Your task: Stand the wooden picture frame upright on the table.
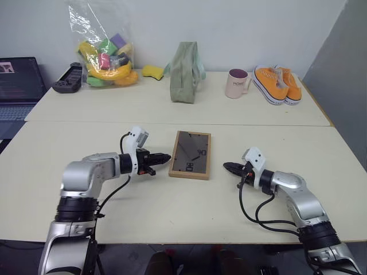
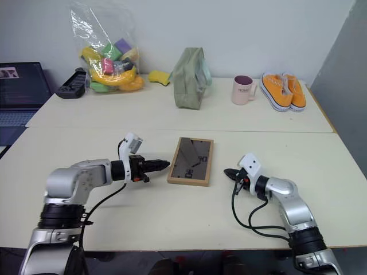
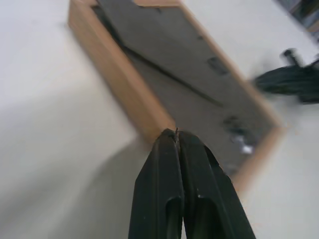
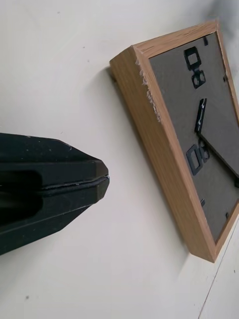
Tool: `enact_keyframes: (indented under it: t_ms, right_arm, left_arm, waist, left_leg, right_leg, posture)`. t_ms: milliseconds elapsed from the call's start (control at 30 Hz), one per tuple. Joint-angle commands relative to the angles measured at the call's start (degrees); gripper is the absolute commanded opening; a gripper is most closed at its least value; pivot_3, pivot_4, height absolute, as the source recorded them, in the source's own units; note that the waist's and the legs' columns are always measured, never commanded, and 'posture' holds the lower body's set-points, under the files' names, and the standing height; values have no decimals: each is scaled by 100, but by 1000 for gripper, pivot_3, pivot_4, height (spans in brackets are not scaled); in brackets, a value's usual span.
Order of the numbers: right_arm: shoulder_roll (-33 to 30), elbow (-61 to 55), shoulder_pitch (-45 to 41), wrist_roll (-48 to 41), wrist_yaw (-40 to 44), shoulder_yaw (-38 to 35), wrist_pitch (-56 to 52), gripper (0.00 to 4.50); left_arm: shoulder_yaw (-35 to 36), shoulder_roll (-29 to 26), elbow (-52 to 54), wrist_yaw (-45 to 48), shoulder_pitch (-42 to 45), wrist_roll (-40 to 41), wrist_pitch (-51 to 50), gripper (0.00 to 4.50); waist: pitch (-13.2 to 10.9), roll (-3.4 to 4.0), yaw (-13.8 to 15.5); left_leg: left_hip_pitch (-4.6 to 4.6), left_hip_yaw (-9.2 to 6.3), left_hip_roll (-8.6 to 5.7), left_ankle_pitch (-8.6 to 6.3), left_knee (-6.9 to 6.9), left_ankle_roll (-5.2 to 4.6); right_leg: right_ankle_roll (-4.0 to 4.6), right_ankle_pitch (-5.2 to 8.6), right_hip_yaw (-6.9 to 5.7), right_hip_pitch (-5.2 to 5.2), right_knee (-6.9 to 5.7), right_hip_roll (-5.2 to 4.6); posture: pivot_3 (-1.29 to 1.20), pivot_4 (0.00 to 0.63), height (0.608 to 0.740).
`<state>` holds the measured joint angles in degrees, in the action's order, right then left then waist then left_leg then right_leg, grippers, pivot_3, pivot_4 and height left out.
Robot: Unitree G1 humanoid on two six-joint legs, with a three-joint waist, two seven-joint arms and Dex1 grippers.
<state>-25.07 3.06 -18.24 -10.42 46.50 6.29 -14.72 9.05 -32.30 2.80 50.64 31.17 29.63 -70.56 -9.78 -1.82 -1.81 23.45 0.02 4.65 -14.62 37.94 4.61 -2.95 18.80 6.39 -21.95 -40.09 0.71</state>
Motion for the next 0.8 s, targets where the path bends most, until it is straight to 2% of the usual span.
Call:
enact_keyframes:
  t_ms: [33, 167, 333, 533, 733, 800]
  right_arm:
    - [-179, -286, 169, -137, 161, -148, 135, 0]
    - [-238, -287, 241, -114, 184, -152, 167, 0]
    - [-224, -290, 294, -107, 148, -168, 180, 0]
    - [-172, -236, 193, -88, 146, -139, 230, 0]
    - [-135, -125, 79, -11, 170, -76, 441, 0]
    - [-98, -86, 20, 49, 220, 41, 569, 0]
  left_arm:
    - [967, 221, 396, -521, 295, 612, -1881, 887]
    - [1266, 69, 135, -875, 323, 1347, -2194, 1622]
    - [1382, -586, -417, -1044, 359, 2176, -2194, 2608]
    - [1477, -936, -1303, -1346, 539, 2264, -2194, 3751]
    - [1534, -946, -1755, -1423, 643, 2267, -2194, 3751]
    - [1419, -795, -1925, -1371, 669, 2158, -2068, 3751]
  waist:
    - [0, 0, -1]
    - [0, 0, -20]
    - [-1, 0, -60]
    - [-2, 2, -58]
    - [-2, 2, -57]
    - [-2, 3, -56]
  left_leg:
    - [0, -3, -2, 0, 2, 0]
    - [-4, -11, -3, 1, 3, 0]
    - [-6, -15, 0, 1, 0, 1]
    - [-5, -14, -2, 1, 0, 2]
    - [-5, -15, -2, 2, 0, 2]
    - [-5, -16, -2, 1, -1, 2]
  right_leg:
    - [-1, 0, -2, 4, 0, 0]
    - [-2, 0, -7, 8, 0, 0]
    - [0, 0, -9, 7, -3, 1]
    - [0, 0, -11, 8, 1, -1]
    - [0, 0, -15, 8, 0, -1]
    - [0, 0, -17, 8, 0, 0]
  posture:
    - [0, 150, 740]
    - [0, 150, 740]
    - [0, 150, 740]
    - [0, 150, 740]
    - [0, 150, 740]
    - [0, 150, 740]
